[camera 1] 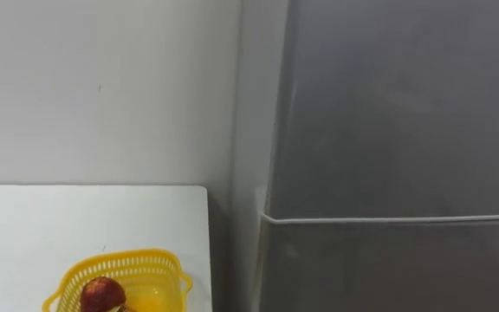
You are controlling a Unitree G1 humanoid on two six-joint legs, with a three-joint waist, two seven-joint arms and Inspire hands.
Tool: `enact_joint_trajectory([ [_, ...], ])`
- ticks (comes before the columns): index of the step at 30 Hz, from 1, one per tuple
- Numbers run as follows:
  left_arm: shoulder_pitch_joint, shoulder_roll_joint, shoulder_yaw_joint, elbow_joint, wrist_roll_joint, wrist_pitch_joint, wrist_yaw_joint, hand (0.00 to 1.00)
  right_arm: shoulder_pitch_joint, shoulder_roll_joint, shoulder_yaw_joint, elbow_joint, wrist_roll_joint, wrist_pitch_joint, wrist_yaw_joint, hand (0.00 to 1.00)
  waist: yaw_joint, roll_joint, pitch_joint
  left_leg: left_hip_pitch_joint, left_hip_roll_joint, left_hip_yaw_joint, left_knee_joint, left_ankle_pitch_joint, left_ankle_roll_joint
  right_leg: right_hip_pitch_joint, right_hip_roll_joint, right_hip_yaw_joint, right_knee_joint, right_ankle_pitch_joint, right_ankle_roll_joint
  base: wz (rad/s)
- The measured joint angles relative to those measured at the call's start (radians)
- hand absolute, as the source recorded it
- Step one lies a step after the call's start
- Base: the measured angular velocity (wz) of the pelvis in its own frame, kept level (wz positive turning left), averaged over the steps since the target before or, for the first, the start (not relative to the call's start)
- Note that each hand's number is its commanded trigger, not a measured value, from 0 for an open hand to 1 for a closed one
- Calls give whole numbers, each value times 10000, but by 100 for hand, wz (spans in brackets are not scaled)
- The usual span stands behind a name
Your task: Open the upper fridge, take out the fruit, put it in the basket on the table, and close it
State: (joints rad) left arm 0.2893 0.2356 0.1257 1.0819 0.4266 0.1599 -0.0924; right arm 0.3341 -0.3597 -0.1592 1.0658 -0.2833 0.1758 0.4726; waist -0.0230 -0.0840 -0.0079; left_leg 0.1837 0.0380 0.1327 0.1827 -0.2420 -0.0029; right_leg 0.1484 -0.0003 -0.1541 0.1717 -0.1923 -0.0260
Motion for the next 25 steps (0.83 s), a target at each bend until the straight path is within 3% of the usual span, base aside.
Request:
enact_joint_trajectory([
  [4, -62, -61, 7, 14, 10, 54, 6, 0, 26, 300, -1, 715, -5, 75, -295, 0, 19, -4, 1, 24, 12, -50, -54, -11, -15, 30, 30, -3, 12, 6, -23, 2],
  [10, -37, -377, -111, 148, -9, 136, 224, 0, -505, 1084, -11, 1148, 13, 273, -1476, 0, -1, 33, 3, 29, 17, -13, -18, -12, -15, 36, 51, 65, 26, 14, -33, -1],
  [15, -121, -649, -113, 462, -29, 157, 241, 0, -1072, 1555, 149, 1484, 129, 270, -2319, 0, 7, 271, 19, 114, -5, -17, -33, -37, -22, 99, 72, 112, 0, -6, -20, -2],
  [25, 27, -981, -103, 403, -8, 606, 226, 0, -1142, 1880, 293, 2278, 1264, 448, -3418, 0, 8, 471, 22, 204, -77, -121, -57, -35, -24, 281, -13, -59, -29, -108, 4, 4],
])
